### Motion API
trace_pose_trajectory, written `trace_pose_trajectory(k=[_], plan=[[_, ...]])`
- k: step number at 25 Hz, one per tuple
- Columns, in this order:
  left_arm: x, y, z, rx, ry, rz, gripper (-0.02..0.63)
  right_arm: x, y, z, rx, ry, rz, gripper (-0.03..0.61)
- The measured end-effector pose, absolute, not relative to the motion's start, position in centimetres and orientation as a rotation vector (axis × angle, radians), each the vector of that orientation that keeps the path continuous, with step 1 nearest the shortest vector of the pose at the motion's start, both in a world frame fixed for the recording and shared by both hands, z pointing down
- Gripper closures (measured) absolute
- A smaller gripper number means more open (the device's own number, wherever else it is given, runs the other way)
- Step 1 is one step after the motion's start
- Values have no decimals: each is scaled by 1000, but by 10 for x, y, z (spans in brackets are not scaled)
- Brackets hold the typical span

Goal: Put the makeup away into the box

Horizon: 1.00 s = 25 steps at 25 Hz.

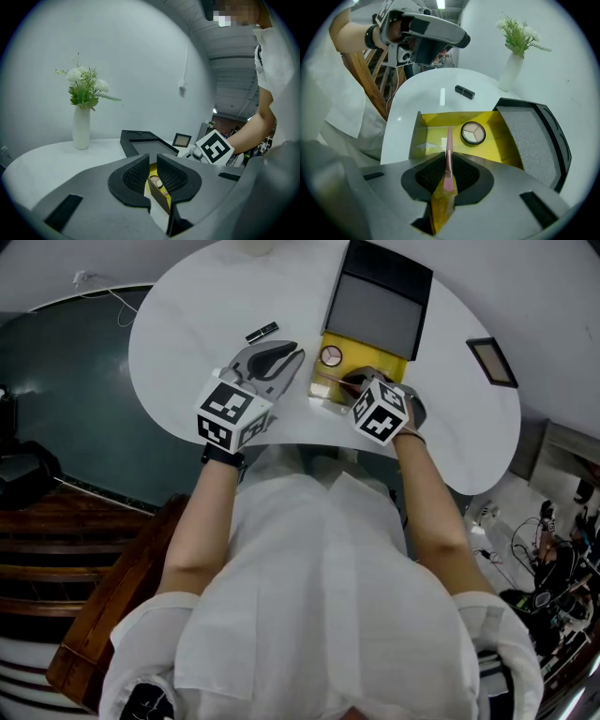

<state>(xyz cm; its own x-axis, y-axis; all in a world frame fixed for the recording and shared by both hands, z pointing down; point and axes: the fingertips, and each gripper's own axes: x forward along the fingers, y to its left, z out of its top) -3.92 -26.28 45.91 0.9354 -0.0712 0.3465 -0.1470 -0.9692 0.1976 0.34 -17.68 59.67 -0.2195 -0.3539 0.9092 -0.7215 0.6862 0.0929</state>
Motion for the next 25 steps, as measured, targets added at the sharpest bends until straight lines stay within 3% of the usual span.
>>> trace_pose_trajectory(k=[13, 25], plan=[[-57, -277, 461, 2852, -193, 465, 558, 0, -185, 583, 898, -1823, 449, 523], [-97, -307, 463, 2818, -314, 427, 558, -31, -253, 514, 877, -1887, 215, 523]])
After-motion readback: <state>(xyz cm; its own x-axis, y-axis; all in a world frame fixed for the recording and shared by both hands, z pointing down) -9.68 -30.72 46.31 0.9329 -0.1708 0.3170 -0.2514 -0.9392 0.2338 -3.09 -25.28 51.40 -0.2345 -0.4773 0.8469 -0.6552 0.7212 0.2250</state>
